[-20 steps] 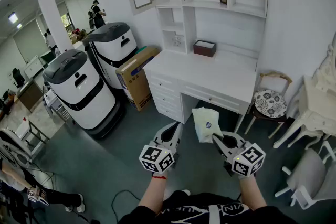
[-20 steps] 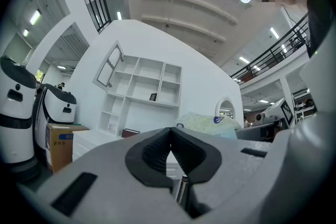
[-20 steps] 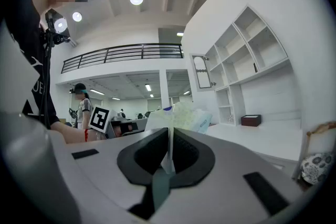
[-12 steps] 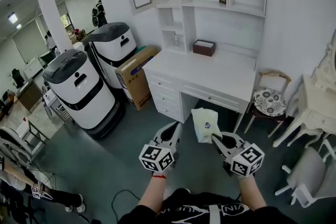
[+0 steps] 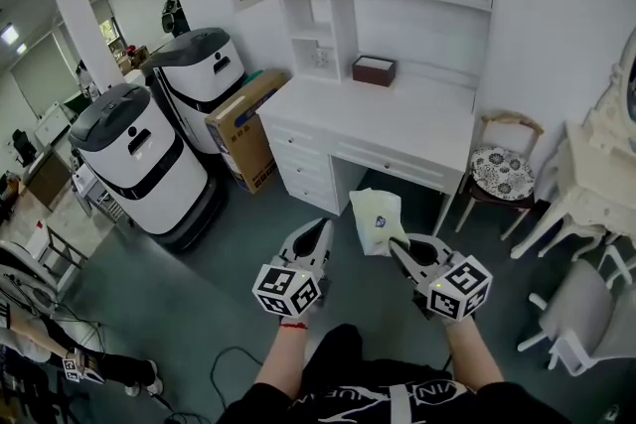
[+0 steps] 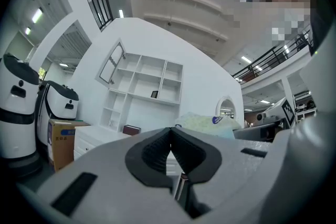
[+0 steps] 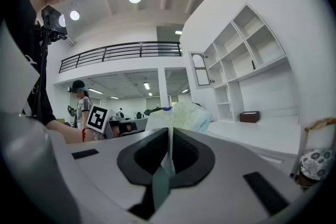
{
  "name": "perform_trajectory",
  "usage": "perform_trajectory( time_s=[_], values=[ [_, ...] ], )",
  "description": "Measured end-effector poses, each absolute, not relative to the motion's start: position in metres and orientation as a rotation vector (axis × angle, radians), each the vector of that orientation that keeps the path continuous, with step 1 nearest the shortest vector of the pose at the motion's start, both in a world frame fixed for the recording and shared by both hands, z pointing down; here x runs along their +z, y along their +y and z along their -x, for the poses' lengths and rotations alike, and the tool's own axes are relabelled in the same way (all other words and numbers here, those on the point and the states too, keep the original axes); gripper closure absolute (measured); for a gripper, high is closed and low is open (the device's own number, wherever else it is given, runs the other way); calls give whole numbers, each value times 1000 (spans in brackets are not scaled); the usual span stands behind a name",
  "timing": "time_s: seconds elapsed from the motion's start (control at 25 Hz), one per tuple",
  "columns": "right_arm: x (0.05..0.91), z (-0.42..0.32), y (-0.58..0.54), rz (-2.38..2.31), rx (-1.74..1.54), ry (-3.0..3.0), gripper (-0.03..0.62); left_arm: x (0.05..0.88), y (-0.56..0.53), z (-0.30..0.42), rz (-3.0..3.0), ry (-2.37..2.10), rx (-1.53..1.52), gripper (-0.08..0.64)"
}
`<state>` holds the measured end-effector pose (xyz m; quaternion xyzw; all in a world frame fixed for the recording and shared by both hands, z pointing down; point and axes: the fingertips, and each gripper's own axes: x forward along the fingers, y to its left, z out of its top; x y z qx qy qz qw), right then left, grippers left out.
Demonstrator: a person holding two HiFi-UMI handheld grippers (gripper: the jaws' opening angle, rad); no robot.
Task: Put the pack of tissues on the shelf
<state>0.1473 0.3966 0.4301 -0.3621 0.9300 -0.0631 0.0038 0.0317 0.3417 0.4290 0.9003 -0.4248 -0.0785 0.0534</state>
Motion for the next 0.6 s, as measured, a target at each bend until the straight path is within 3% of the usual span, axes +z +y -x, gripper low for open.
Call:
perform_trajectory(
  time_s=[0.6],
  values=[
    [433, -108, 262, 1104, -296, 2897, 583, 430, 204, -8, -2723, -1263, -254, 554]
  ],
)
